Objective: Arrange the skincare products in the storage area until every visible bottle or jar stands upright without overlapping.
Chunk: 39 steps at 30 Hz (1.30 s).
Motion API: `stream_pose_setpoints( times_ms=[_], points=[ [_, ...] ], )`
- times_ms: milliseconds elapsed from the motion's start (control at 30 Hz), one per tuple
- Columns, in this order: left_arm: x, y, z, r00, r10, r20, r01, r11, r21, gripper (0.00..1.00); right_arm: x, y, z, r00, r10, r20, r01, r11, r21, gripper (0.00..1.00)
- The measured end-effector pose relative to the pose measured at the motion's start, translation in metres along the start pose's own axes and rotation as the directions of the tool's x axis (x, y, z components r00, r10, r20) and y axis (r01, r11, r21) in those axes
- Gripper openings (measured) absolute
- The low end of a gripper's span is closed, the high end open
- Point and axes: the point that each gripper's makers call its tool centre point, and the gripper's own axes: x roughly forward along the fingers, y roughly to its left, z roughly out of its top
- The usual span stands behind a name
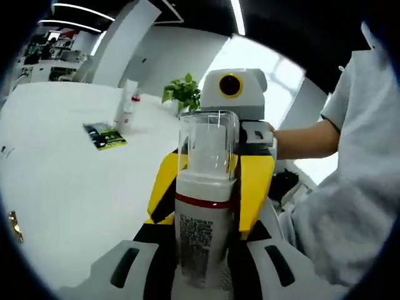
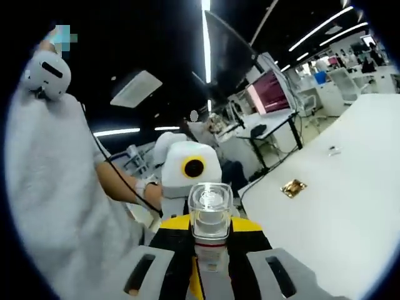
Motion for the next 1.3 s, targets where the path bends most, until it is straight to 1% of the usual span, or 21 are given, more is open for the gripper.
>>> stream_pose_setpoints(
  times_ms=[67,133,200,300,367,433,500,533,567,633,700,733,800,833,900,967,1033,1067,1133,1267,1300],
  points=[
    [-0.001,-0.002,0.001,1.0,-0.012,0.005,0.012,1.0,0.002,0.25,0.001,0.002,0.0,1.0,0.016,0.002,-0.016,1.0,-0.002,0.15],
    [-0.001,-0.006,-0.001,0.999,-0.031,-0.006,0.031,0.999,0.012,0.24,0.001,0.004,-0.001,1.0,0.03,-0.002,-0.03,1.0,0.003,0.15],
    [-0.001,-0.008,-0.002,1.0,-0.028,-0.008,0.028,0.999,0.022,0.23,0.002,0.006,-0.002,0.999,0.04,-0.001,-0.04,0.999,0.016,0.15],
    [-0.003,-0.007,0.0,1.0,-0.019,-0.001,0.019,1.0,0.006,0.23,0.003,0.005,0.0,0.999,0.039,0.021,-0.039,0.999,0.032,0.15],
    [-0.005,-0.001,0.003,1.0,0.011,0.015,-0.011,1.0,0.007,0.23,0.002,0.001,0.003,0.999,0.024,0.038,-0.026,0.999,0.036,0.15],
    [-0.007,0.002,0.006,0.999,0.023,0.026,-0.023,1.0,-0.006,0.23,0.003,-0.002,0.006,0.999,0.004,0.054,-0.007,0.999,0.052,0.16],
    [-0.008,0.01,0.008,0.997,0.068,0.038,-0.068,0.998,-0.013,0.23,0.004,-0.009,0.008,0.997,-0.031,0.067,0.027,0.998,0.06,0.16],
    [-0.009,0.012,0.008,0.996,0.08,0.038,-0.079,0.997,-0.013,0.23,0.005,-0.011,0.008,0.996,-0.05,0.069,0.045,0.997,0.068,0.16],
    [-0.01,0.017,0.008,0.993,0.108,0.039,-0.108,0.994,-0.017,0.22,0.005,-0.014,0.008,0.995,-0.068,0.069,0.063,0.994,0.084,0.16],
    [-0.011,0.024,0.009,0.989,0.144,0.042,-0.144,0.989,-0.021,0.22,0.006,-0.019,0.008,0.992,-0.098,0.078,0.09,0.991,0.097,0.17],
    [-0.013,0.033,0.01,0.979,0.196,0.048,-0.195,0.98,-0.024,0.22,0.005,-0.027,0.008,0.983,-0.158,0.09,0.145,0.981,0.132,0.18],
    [-0.014,0.037,0.009,0.977,0.211,0.042,-0.21,0.977,-0.026,0.22,0.006,-0.031,0.008,0.979,-0.183,0.092,0.169,0.975,0.146,0.18],
    [-0.016,0.045,0.008,0.966,0.255,0.033,-0.254,0.967,-0.029,0.21,0.007,-0.037,0.006,0.967,-0.234,0.096,0.214,0.959,0.184,0.18],
    [-0.016,0.047,0.008,0.963,0.268,0.033,-0.268,0.963,-0.021,0.21,0.008,-0.038,0.006,0.965,-0.243,0.099,0.224,0.959,0.175,0.18],
    [-0.018,0.056,0.005,0.946,0.324,0.02,-0.324,0.946,-0.009,0.21,0.009,-0.044,0.004,0.951,-0.294,0.092,0.271,0.94,0.207,0.18],
    [-0.018,0.059,0.004,0.94,0.342,0.013,-0.342,0.94,-0.002,0.21,0.011,-0.046,0.003,0.945,-0.314,0.094,0.29,0.934,0.211,0.18],
    [-0.02,0.064,0.001,0.926,0.377,0.001,-0.377,0.926,0.015,0.21,0.013,-0.049,0.002,0.937,-0.341,0.078,0.316,0.922,0.225,0.18],
    [-0.02,0.066,0.001,0.922,0.388,-0.002,-0.388,0.921,0.02,0.21,0.014,-0.051,0.001,0.934,-0.349,0.076,0.324,0.918,0.227,0.18],
    [-0.021,0.067,0.0,0.919,0.395,-0.009,-0.395,0.919,0.022,0.21,0.016,-0.053,0.0,0.928,-0.368,0.068,0.344,0.911,0.229,0.18],
    [-0.022,0.072,-0.004,0.903,0.428,-0.028,-0.426,0.903,0.047,0.21,0.016,-0.058,-0.003,0.919,-0.391,0.056,0.368,0.898,0.241,0.17],
    [-0.022,0.073,-0.005,0.899,0.436,-0.03,-0.434,0.899,0.058,0.21,0.016,-0.06,-0.004,0.913,-0.404,0.057,0.378,0.89,0.255,0.17]
  ],
)
